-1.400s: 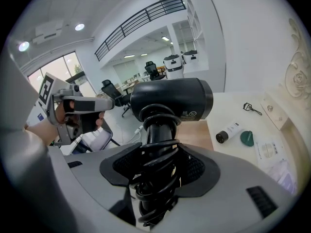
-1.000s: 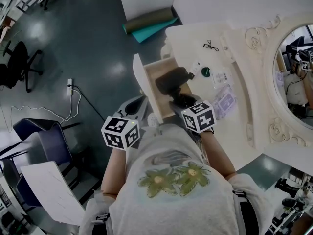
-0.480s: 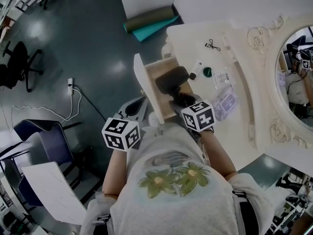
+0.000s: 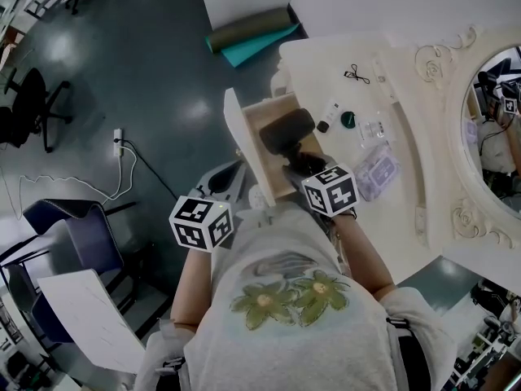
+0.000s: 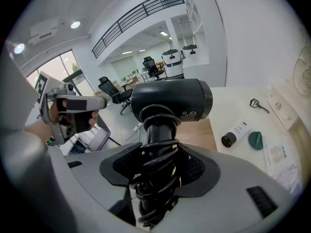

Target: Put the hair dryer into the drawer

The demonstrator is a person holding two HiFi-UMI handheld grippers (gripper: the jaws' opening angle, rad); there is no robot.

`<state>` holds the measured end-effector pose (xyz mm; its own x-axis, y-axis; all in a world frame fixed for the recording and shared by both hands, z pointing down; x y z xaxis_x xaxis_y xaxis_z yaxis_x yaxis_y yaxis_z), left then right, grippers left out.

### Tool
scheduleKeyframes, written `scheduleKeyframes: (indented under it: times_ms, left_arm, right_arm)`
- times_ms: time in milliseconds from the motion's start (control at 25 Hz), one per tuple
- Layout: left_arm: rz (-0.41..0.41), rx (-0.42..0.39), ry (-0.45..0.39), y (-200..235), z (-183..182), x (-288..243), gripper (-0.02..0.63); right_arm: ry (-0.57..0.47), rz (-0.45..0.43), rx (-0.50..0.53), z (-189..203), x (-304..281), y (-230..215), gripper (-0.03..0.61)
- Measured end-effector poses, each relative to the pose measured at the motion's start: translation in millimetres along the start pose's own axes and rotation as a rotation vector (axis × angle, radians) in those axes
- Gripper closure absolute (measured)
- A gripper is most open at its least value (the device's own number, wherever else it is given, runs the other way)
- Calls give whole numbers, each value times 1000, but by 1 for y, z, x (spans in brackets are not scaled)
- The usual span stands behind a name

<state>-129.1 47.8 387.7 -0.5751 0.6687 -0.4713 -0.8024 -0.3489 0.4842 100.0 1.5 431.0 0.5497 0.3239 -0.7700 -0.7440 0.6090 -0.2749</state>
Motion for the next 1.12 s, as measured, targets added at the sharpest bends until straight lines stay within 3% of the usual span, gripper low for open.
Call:
scheduleKeyframes:
  times_ms: [1120]
  left_arm:
    - [-9,12,32,9,3,-8,604]
  right_arm:
    - [15,10,-12,1,-20,-12,351]
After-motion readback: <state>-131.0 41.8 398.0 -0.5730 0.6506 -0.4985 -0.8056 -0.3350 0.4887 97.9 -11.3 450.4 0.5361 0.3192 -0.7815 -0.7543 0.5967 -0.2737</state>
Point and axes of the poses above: the fingertips, and each gripper's own axes: x backward along the fingers, y to its left, z out of its underside, the point moved 10 cm from there along x, backward along the fingers
